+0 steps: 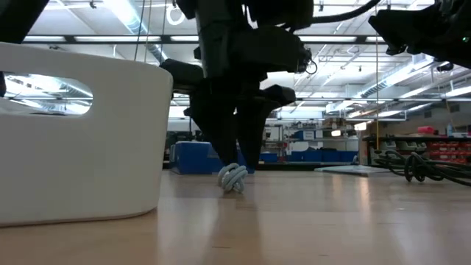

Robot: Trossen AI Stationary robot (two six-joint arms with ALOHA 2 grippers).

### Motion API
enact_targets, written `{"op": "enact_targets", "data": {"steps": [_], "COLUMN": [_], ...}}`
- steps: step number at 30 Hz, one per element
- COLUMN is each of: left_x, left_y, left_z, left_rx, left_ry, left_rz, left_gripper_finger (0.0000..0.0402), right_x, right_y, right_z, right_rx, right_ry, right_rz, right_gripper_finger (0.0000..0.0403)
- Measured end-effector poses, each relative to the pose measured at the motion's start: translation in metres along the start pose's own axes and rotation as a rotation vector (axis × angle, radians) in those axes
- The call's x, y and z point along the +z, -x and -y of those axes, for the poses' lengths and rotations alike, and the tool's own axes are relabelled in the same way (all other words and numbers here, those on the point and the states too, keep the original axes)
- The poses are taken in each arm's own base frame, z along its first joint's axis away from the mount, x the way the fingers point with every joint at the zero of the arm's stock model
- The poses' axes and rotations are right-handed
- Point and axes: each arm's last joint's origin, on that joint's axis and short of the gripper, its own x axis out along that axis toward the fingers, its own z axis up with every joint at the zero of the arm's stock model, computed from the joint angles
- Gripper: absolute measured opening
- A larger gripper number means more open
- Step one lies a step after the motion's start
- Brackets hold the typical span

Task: Pick and place USB-C Cables
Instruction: Put the blue charger cable into the bin

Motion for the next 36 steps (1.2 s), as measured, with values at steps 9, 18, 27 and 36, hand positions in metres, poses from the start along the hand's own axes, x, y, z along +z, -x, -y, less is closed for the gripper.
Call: {"op": "enact_targets", "data": {"steps": [9,18,27,36], "left_x": [-0.007,-0.01,-0.01,0.004], "left_y": [-0.003,-0.019,-0.018,0.043], "left_z": [-0.001,0.0,0.002,0.0], "left_rx": [-0.043,-0.061,-0.068,-0.009], "left_ry": [-0.055,-0.142,-0.14,-0.073], "left_rz": [-0.044,-0.086,-0.102,-0.202], "left_gripper_finger": [0.0142,0.0135,0.0056,0.0056], "right_x": [0.0,0.0,0.0,0.0], "right_y": [0.0,0.0,0.0,0.0], "right_z": [0.0,0.0,0.0,0.0], "right_rx": [0.0,0.0,0.0,-0.001], "right_ry": [0.0,0.0,0.0,0.0], "right_rz": [0.0,0.0,0.0,-0.001], "right_gripper_finger": [0.0162,0.0162,0.0162,0.0162]}}
